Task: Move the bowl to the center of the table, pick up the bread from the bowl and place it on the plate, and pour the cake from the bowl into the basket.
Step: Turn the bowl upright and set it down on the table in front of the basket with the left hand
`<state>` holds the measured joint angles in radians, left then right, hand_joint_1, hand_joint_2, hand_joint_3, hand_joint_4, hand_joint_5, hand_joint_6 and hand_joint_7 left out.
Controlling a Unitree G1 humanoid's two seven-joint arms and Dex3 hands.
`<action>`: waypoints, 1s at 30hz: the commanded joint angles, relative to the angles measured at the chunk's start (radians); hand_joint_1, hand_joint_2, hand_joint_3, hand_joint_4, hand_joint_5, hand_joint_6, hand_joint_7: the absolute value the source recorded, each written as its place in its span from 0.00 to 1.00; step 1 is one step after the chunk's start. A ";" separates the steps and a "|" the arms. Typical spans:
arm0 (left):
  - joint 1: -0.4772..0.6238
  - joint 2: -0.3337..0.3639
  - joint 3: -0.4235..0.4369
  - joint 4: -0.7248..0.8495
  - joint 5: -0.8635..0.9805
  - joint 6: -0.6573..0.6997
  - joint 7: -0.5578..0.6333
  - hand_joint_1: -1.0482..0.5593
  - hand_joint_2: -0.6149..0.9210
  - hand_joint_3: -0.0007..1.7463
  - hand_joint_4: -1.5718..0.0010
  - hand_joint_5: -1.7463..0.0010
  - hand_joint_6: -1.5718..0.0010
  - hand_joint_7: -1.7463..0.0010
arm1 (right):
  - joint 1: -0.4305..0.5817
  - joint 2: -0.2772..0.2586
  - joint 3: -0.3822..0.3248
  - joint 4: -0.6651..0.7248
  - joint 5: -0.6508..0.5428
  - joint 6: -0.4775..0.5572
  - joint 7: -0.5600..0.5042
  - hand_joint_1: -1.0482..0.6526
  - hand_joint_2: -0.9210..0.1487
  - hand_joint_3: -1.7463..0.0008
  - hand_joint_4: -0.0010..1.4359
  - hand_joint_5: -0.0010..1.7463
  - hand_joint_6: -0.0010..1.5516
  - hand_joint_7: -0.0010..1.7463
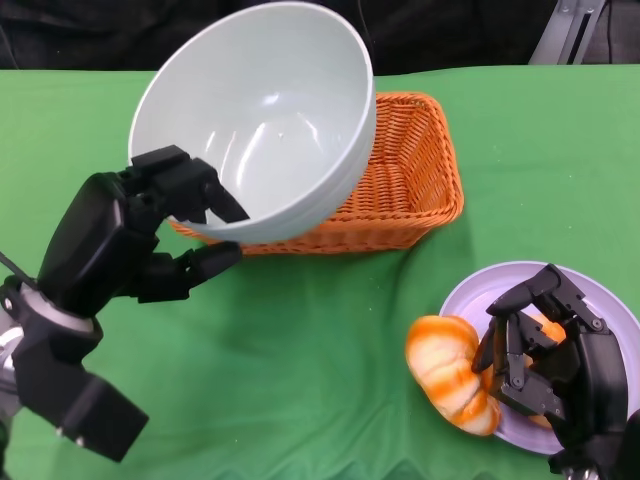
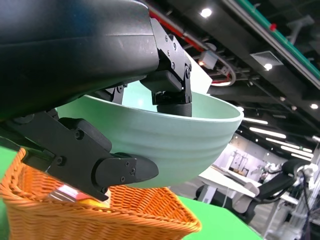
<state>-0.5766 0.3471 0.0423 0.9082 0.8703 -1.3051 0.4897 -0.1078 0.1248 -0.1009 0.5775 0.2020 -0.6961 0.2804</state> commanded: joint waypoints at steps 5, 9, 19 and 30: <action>0.038 0.124 -0.191 -0.046 0.236 0.105 0.433 0.56 1.00 0.30 0.63 0.00 0.65 0.14 | -0.002 -0.012 -0.007 -0.007 0.010 0.013 -0.005 0.51 0.35 0.30 0.56 1.00 0.36 0.98; 0.059 0.161 -0.310 -0.039 0.313 0.160 0.636 0.56 1.00 0.29 0.63 0.00 0.65 0.15 | 0.003 -0.012 -0.010 -0.022 0.012 0.024 -0.012 0.52 0.36 0.31 0.56 1.00 0.36 0.98; 0.107 0.229 -0.579 -0.027 0.445 0.366 1.048 0.61 0.93 0.34 0.63 0.00 0.67 0.10 | -0.004 -0.026 -0.013 -0.010 0.024 0.025 0.010 0.51 0.34 0.31 0.56 1.00 0.36 0.98; 0.142 0.235 -0.670 -0.013 0.414 0.425 1.125 0.63 0.95 0.31 0.64 0.00 0.68 0.12 | -0.017 -0.020 -0.019 0.016 0.021 -0.008 0.003 0.51 0.34 0.31 0.57 1.00 0.36 0.98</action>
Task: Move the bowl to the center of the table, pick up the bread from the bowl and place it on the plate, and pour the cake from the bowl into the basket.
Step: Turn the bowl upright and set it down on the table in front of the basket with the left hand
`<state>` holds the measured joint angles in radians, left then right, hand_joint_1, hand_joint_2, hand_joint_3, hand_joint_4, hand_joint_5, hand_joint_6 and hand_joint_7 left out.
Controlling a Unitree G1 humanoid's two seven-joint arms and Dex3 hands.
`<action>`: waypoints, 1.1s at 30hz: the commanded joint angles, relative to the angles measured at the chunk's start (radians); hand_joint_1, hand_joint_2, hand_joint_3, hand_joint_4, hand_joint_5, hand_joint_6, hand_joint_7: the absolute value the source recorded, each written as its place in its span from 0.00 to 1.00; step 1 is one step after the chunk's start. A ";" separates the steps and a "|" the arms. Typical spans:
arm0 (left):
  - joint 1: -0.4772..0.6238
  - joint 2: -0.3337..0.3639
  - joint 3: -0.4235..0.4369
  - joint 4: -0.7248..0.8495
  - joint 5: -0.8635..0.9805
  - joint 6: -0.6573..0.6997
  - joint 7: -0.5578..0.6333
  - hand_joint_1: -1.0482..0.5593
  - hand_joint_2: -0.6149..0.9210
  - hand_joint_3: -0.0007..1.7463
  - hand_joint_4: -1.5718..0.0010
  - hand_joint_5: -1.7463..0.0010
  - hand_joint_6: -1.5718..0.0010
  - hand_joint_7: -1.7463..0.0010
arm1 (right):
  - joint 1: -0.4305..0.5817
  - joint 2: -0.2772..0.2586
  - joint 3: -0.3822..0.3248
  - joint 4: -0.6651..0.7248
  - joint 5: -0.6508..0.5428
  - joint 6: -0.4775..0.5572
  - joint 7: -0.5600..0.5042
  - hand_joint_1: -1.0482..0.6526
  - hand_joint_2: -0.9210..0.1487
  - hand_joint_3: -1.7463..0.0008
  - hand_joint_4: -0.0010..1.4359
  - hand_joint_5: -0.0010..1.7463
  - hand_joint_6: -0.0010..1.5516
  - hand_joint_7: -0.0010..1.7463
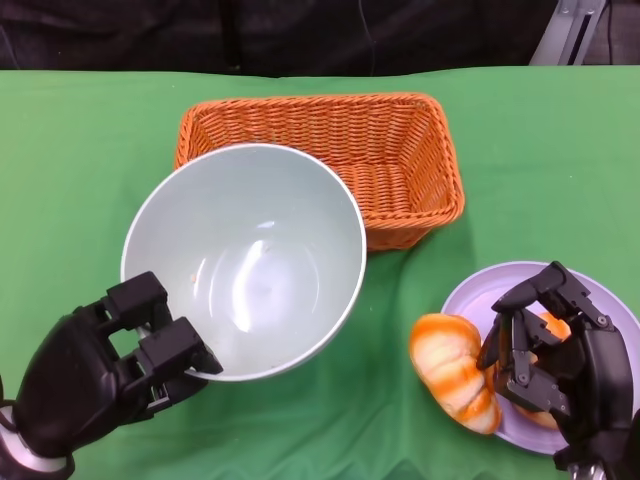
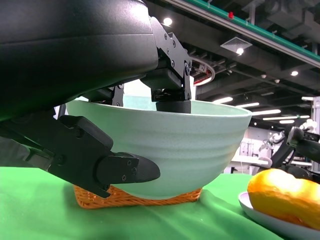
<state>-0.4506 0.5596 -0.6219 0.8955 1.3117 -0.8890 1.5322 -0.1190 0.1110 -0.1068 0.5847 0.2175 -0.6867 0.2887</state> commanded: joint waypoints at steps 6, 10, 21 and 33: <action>0.030 0.024 -0.033 0.010 -0.025 0.006 0.082 0.63 0.96 0.29 0.64 0.00 0.67 0.11 | 0.001 -0.009 -0.008 -0.001 -0.002 -0.012 -0.014 0.51 0.34 0.32 0.57 1.00 0.36 0.98; 0.038 0.023 -0.050 0.020 -0.020 0.013 0.082 0.63 1.00 0.23 0.64 0.00 0.69 0.09 | 0.001 -0.008 -0.010 -0.001 0.006 -0.012 -0.011 0.51 0.33 0.32 0.57 1.00 0.36 0.98; 0.053 0.010 -0.079 0.043 -0.015 0.037 0.082 0.64 1.00 0.16 0.65 0.00 0.70 0.10 | 0.003 -0.012 -0.011 -0.007 0.021 0.003 0.004 0.51 0.34 0.31 0.57 1.00 0.36 0.99; 0.047 -0.017 -0.122 0.109 -0.023 0.032 0.082 0.62 1.00 0.20 0.66 0.00 0.70 0.12 | 0.006 -0.009 -0.010 -0.011 0.022 -0.002 -0.001 0.51 0.35 0.31 0.58 1.00 0.36 0.99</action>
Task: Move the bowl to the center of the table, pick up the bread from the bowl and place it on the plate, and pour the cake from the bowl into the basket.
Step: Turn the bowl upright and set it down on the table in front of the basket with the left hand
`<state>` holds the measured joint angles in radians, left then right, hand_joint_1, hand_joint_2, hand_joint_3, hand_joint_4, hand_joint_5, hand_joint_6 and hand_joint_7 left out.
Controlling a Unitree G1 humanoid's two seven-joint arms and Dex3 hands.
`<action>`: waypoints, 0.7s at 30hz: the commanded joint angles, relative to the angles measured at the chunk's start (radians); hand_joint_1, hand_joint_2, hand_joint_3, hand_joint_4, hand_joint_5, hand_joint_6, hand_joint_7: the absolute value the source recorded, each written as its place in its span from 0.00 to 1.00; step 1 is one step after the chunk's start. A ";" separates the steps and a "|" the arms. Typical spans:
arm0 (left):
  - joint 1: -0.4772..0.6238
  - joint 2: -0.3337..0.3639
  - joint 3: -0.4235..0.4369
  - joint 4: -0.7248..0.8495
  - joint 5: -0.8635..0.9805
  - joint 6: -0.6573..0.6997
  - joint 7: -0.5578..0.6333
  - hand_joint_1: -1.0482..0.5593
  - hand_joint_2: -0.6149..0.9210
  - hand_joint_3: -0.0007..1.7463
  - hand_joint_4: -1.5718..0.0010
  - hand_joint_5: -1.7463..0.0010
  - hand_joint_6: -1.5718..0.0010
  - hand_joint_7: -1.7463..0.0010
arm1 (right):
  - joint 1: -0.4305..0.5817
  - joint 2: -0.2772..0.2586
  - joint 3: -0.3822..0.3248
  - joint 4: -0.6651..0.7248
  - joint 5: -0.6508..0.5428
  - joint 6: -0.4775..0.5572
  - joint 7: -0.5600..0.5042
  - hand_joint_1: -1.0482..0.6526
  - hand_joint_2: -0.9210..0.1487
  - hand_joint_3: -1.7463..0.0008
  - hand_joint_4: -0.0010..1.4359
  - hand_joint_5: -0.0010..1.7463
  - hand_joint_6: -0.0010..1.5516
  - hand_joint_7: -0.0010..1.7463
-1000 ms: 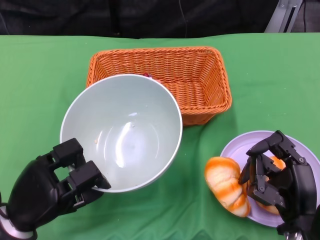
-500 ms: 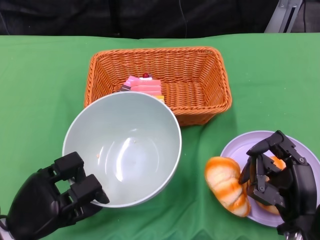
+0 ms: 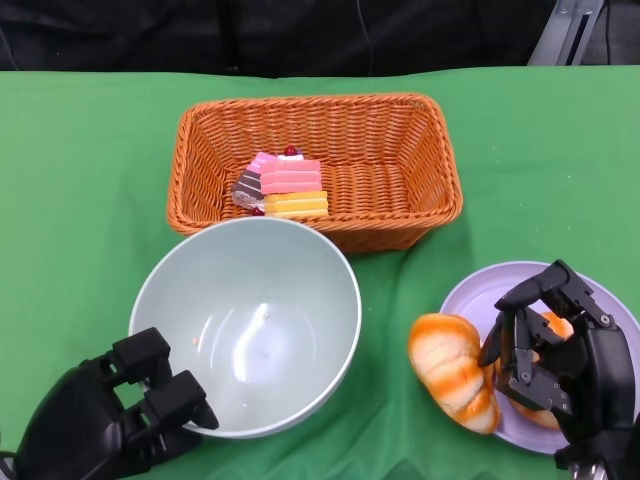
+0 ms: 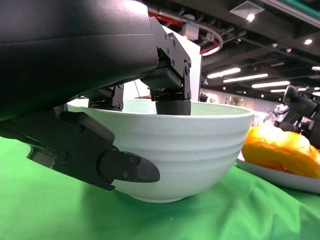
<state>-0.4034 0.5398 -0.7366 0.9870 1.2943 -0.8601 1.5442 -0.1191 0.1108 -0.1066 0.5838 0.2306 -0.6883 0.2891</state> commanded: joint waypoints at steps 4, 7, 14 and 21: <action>-0.008 -0.013 -0.017 0.057 -0.011 0.011 0.070 0.63 1.00 0.20 0.66 0.00 0.68 0.13 | 0.010 -0.005 -0.010 -0.012 0.009 -0.004 -0.002 0.50 0.35 0.31 0.58 1.00 0.36 0.99; -0.015 -0.026 -0.022 0.086 -0.017 0.021 0.070 0.63 1.00 0.18 0.66 0.00 0.68 0.13 | 0.011 -0.004 -0.009 -0.014 0.007 -0.001 -0.006 0.50 0.35 0.31 0.58 1.00 0.36 0.99; -0.035 -0.042 -0.048 0.142 -0.029 0.032 0.070 0.65 1.00 0.16 0.65 0.00 0.70 0.08 | 0.018 -0.001 -0.005 -0.023 -0.012 -0.005 -0.027 0.50 0.35 0.31 0.58 1.00 0.36 1.00; -0.044 -0.034 -0.069 0.145 -0.031 0.028 0.070 0.63 1.00 0.17 0.64 0.04 0.66 0.19 | 0.018 -0.003 -0.001 -0.025 -0.009 0.004 -0.023 0.51 0.35 0.30 0.57 1.00 0.36 0.99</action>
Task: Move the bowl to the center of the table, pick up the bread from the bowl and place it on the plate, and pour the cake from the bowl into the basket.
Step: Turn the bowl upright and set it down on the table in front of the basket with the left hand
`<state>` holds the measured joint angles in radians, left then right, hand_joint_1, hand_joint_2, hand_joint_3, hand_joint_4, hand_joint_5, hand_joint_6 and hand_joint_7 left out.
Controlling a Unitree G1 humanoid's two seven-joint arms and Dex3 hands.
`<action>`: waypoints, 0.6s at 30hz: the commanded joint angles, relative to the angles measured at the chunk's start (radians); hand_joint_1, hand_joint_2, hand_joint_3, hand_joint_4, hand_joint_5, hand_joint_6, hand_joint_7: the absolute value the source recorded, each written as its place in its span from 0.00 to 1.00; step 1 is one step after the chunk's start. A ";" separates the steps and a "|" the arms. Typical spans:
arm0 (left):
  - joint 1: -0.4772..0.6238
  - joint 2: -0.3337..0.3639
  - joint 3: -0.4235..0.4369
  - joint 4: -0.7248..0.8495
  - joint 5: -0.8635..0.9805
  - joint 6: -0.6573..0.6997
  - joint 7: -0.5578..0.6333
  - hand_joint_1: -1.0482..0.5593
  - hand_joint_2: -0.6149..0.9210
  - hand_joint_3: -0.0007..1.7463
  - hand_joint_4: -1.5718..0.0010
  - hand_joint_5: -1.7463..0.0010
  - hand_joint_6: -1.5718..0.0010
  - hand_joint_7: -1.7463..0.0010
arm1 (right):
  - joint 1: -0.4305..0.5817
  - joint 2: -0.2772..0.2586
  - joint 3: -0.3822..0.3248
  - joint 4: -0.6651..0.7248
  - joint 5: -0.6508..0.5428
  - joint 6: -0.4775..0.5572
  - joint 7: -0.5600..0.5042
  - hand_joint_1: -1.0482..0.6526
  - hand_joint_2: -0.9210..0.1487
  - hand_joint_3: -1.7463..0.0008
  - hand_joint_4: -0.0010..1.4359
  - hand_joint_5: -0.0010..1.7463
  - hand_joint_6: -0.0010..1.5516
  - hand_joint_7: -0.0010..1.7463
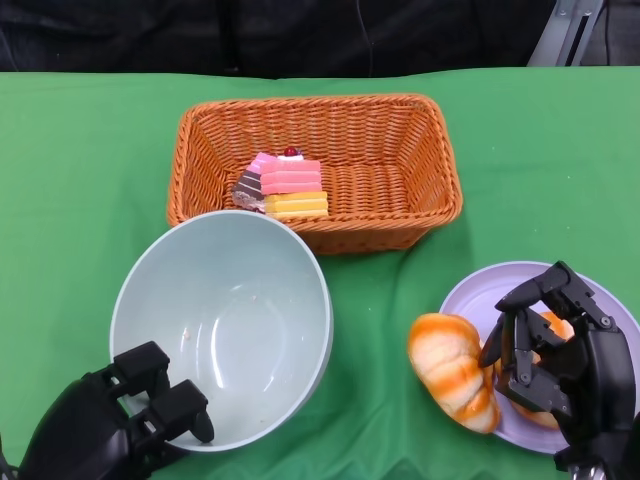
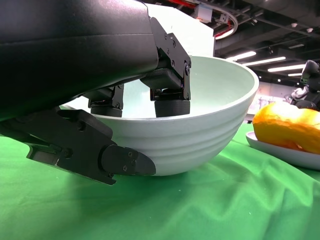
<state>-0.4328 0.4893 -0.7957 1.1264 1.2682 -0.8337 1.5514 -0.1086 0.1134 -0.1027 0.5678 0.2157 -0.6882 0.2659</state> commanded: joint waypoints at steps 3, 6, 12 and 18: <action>-0.019 0.028 -0.013 -0.019 -0.001 -0.011 0.063 0.59 1.00 0.16 0.58 0.23 0.58 0.40 | 0.002 -0.004 -0.007 0.000 0.009 0.000 0.001 0.51 0.35 0.31 0.57 1.00 0.36 0.99; -0.016 0.033 -0.001 -0.036 -0.014 -0.031 0.063 0.51 1.00 0.12 0.55 0.37 0.49 0.63 | -0.004 -0.007 -0.008 0.009 0.011 -0.001 0.007 0.51 0.35 0.31 0.57 1.00 0.36 0.99; -0.010 0.043 0.028 -0.083 -0.025 -0.077 0.063 0.45 1.00 0.15 0.58 0.46 0.45 0.86 | -0.008 -0.007 -0.009 0.011 0.016 0.006 0.014 0.51 0.34 0.32 0.57 1.00 0.36 0.99; 0.003 0.056 0.085 -0.152 -0.032 -0.135 0.063 0.46 1.00 0.12 0.58 0.51 0.44 0.93 | -0.006 -0.006 -0.011 0.011 0.009 0.000 0.009 0.52 0.33 0.32 0.57 1.00 0.36 0.99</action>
<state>-0.4323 0.5195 -0.7327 0.9929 1.2486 -0.9524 1.5519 -0.1120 0.1133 -0.1040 0.5756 0.2198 -0.6836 0.2806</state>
